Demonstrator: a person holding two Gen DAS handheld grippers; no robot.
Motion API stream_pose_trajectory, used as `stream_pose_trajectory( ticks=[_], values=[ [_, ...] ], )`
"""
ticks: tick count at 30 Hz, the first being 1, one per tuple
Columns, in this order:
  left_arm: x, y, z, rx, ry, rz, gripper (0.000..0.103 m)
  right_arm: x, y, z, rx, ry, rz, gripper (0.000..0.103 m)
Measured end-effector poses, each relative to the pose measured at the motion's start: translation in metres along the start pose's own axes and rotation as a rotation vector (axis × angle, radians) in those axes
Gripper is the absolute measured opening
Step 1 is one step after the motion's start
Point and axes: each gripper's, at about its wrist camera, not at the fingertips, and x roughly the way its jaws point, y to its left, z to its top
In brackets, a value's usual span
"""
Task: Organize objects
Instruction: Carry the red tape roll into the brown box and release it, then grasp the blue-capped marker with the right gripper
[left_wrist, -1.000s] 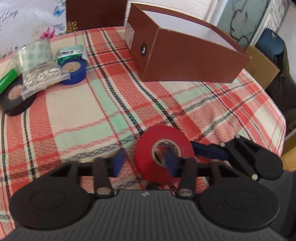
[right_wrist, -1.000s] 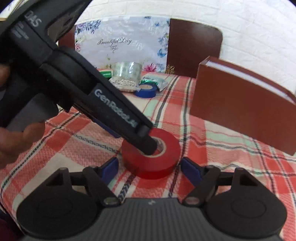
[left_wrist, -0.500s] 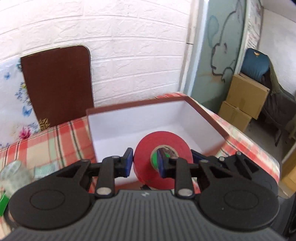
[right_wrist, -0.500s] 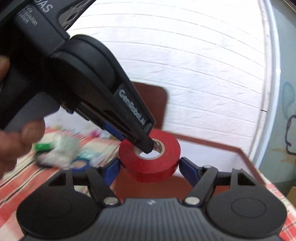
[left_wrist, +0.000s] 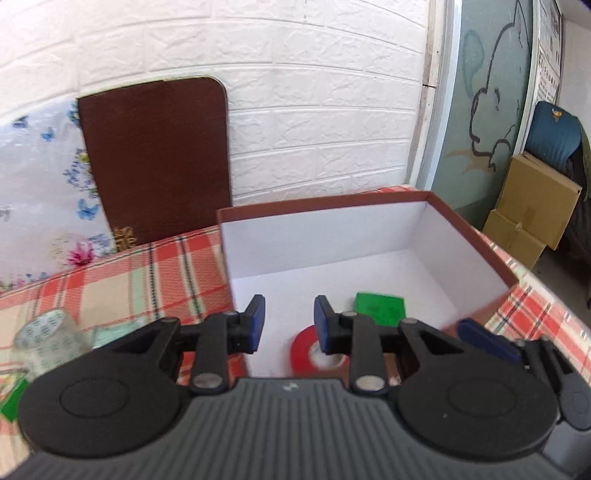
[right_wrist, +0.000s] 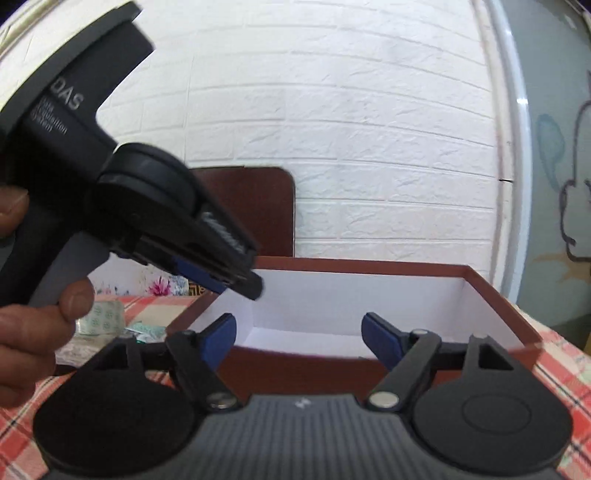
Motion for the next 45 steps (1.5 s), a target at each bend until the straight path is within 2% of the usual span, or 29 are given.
stream_pose_trajectory(
  ticks=[1, 4, 7, 10, 12, 18, 22, 32, 37, 39, 40, 43, 45],
  values=[
    [-0.005, 0.0, -0.005, 0.006, 0.001, 0.012, 0.034, -0.008, 0.001, -0.004, 0.011, -0.004, -0.014, 0.082],
    [-0.023, 0.004, -0.024, 0.024, 0.017, 0.056, 0.041, -0.027, 0.007, -0.017, 0.057, 0.032, 0.01, 0.103],
    [-0.035, 0.013, -0.045, 0.028, 0.05, 0.095, 0.043, -0.044, 0.014, -0.031, 0.115, 0.081, 0.031, 0.103],
    [-0.044, 0.024, -0.063, 0.017, 0.087, 0.136, 0.044, -0.056, 0.011, -0.043, 0.201, 0.079, 0.022, 0.103],
    [-0.049, 0.033, -0.073, 0.002, 0.108, 0.16, 0.045, -0.056, 0.017, -0.043, 0.207, 0.109, 0.028, 0.103],
    [-0.064, 0.065, -0.1, -0.04, 0.127, 0.23, 0.054, -0.061, 0.047, -0.045, 0.175, 0.198, 0.069, 0.103],
    [-0.072, 0.09, -0.116, -0.087, 0.134, 0.268, 0.054, -0.062, 0.073, -0.05, 0.128, 0.27, 0.119, 0.103],
    [-0.076, 0.154, -0.151, -0.193, 0.169, 0.342, 0.054, -0.06, 0.134, -0.065, -0.034, 0.375, 0.222, 0.103],
    [-0.08, 0.181, -0.163, -0.24, 0.167, 0.364, 0.055, -0.059, 0.153, -0.07, -0.087, 0.398, 0.244, 0.103],
    [-0.087, 0.196, -0.168, -0.254, 0.141, 0.376, 0.057, -0.055, 0.159, -0.07, -0.104, 0.417, 0.262, 0.103],
    [-0.091, 0.207, -0.17, -0.246, 0.125, 0.4, 0.058, -0.053, 0.162, -0.069, -0.116, 0.423, 0.273, 0.102],
    [-0.106, 0.251, -0.179, -0.243, 0.087, 0.544, 0.06, -0.043, 0.18, -0.065, -0.17, 0.421, 0.329, 0.086],
    [-0.117, 0.288, -0.191, -0.282, 0.062, 0.621, 0.06, -0.033, 0.2, -0.061, -0.228, 0.421, 0.393, 0.067]
  ],
)
